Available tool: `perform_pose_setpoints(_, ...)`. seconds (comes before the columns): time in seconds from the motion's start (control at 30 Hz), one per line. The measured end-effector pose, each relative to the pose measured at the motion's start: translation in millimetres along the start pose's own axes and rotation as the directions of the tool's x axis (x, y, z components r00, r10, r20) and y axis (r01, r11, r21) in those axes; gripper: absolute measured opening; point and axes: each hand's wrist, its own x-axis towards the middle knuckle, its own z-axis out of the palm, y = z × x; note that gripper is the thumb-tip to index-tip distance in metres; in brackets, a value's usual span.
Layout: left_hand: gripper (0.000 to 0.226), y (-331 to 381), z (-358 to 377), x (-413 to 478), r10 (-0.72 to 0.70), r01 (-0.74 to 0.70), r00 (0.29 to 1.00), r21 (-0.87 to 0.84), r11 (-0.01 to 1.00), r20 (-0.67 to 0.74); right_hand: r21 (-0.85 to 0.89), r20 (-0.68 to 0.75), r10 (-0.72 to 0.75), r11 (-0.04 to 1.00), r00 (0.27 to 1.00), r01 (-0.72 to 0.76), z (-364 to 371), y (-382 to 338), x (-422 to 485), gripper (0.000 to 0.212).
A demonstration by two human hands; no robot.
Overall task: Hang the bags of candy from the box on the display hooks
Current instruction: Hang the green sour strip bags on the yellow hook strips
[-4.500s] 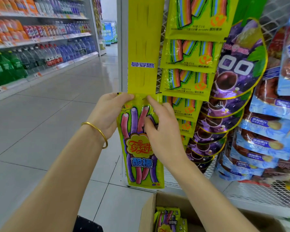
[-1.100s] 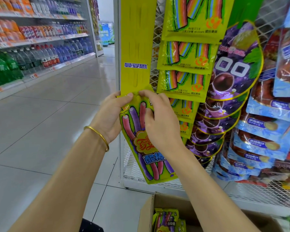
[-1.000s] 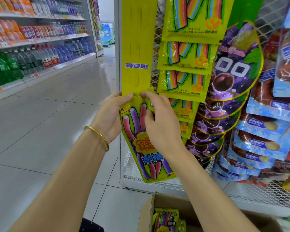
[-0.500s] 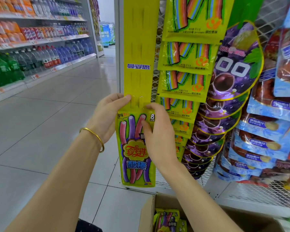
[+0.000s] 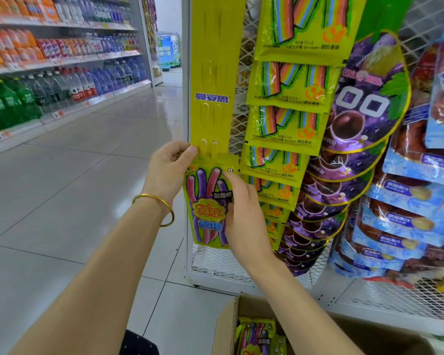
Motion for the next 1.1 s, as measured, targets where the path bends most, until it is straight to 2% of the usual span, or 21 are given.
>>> perform_pose_setpoints(0.07,0.013,0,1,2,0.022,-0.021,0.998,0.021,1.000,-0.056,-0.013,0.041,0.011,1.000,0.999,-0.011,-1,2,-2,0.072)
perform_pose_setpoints(0.2,0.007,1,5,8,0.059,-0.053,0.988,0.046,0.998,-0.139,-0.017,0.088,0.023,1.000,0.996,-0.022,-3,2,0,0.068)
perform_pose_setpoints(0.47,0.005,-4,15,16,0.105,-0.088,0.981,0.109,0.990,-0.164,-0.069,0.070,0.013,0.998,0.997,-0.008,-8,7,-2,0.060)
perform_pose_setpoints(0.7,0.026,-6,17,6,0.114,-0.076,0.974,0.194,0.978,-0.194,-0.054,0.065,0.005,0.999,0.998,-0.002,-10,18,-9,0.059)
perform_pose_setpoints(0.83,0.050,-25,8,-22,0.011,0.101,0.956,0.364,0.926,-0.292,-0.018,0.071,0.040,0.999,0.997,-0.038,-11,44,-28,0.047)
perform_pose_setpoints(0.9,0.054,-36,6,-43,-0.113,0.215,0.953,0.363,0.907,-0.280,0.021,0.094,0.097,0.995,0.991,-0.100,-10,66,-44,0.042)
perform_pose_setpoints(1.0,0.053,-53,11,-75,-0.318,0.330,0.943,0.398,0.856,-0.098,0.041,0.139,0.233,0.970,0.962,-0.241,-8,105,-75,0.040)
perform_pose_setpoints(1.1,0.054,-77,19,-98,-0.464,0.365,0.882,0.503,0.784,0.085,-0.035,0.225,0.431,0.900,0.874,-0.435,-2,158,-107,0.034)
